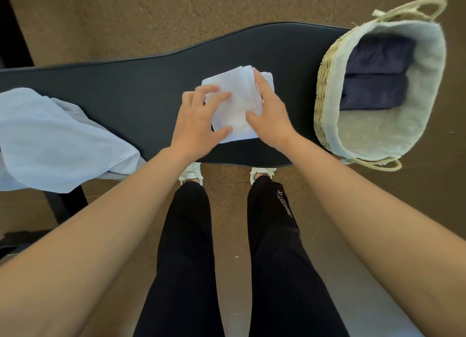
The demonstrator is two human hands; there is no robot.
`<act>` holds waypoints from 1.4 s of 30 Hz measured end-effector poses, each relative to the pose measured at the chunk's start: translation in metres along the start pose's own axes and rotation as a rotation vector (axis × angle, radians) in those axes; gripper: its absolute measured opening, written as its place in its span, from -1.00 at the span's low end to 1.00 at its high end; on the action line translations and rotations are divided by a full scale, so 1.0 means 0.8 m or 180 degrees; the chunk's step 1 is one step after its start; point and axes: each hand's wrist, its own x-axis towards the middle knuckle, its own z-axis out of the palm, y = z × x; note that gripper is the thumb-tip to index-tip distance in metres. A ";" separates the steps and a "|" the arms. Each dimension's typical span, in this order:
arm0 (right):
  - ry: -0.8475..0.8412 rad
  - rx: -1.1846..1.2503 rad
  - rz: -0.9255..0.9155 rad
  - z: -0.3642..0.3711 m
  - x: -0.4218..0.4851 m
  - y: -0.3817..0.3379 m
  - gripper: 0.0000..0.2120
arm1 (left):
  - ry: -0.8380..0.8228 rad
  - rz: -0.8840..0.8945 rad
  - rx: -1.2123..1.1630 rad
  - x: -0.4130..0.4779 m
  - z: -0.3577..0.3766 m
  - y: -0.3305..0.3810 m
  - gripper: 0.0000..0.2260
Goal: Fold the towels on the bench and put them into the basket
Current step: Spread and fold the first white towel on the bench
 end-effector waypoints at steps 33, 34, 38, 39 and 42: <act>0.0244 -0.2427 -0.1213 -0.013 -0.017 0.072 -0.38 | -0.0893 0.0467 0.1516 0.044 0.084 0.024 0.03; 0.0143 -0.2418 -0.1108 -0.013 -0.017 0.077 -0.34 | -0.1017 0.0462 0.1382 0.047 0.079 0.024 0.02; 0.0128 -0.2228 -0.0846 -0.012 -0.012 0.074 -0.31 | -0.0746 0.0504 0.0632 0.043 0.053 0.015 -0.30; 0.0103 -0.2186 -0.0810 -0.011 -0.011 0.073 -0.34 | -0.0439 0.0434 0.0401 0.039 0.050 0.010 -0.41; 0.0121 -0.2120 -0.0767 -0.011 -0.008 0.073 -0.41 | 0.0332 -0.0333 -0.0270 0.028 0.050 0.009 -0.55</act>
